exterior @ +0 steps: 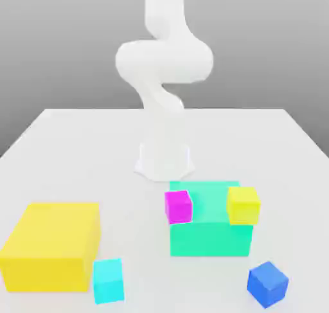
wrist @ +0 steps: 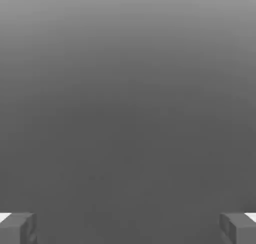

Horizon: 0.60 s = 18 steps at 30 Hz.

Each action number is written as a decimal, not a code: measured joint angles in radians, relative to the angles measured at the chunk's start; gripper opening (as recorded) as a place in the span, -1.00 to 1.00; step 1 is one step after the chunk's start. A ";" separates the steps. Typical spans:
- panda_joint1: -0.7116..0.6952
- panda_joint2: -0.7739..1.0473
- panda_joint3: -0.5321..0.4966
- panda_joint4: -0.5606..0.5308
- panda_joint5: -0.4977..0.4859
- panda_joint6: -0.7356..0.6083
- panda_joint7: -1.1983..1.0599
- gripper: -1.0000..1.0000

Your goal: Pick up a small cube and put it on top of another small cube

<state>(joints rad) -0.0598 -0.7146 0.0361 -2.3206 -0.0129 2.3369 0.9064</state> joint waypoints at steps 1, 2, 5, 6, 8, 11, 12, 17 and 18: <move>-0.027 0.037 0.017 -0.009 -0.005 0.016 0.045 0.00; -0.050 0.072 0.031 -0.017 -0.012 0.031 0.091 0.00; -0.115 0.175 0.069 -0.042 -0.035 0.074 0.225 0.00; -0.135 0.209 0.080 -0.050 -0.043 0.089 0.270 0.00; -0.173 0.278 0.101 -0.066 -0.061 0.118 0.360 0.00; -0.223 0.380 0.125 -0.090 -0.089 0.160 0.496 0.00; -0.240 0.415 0.132 -0.098 -0.098 0.175 0.541 0.00; -0.292 0.585 0.140 -0.139 -0.138 0.246 0.763 0.00; -0.300 0.619 0.137 -0.147 -0.143 0.261 0.805 0.00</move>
<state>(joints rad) -0.3597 -0.0958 0.1728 -2.4674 -0.1558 2.5978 1.7116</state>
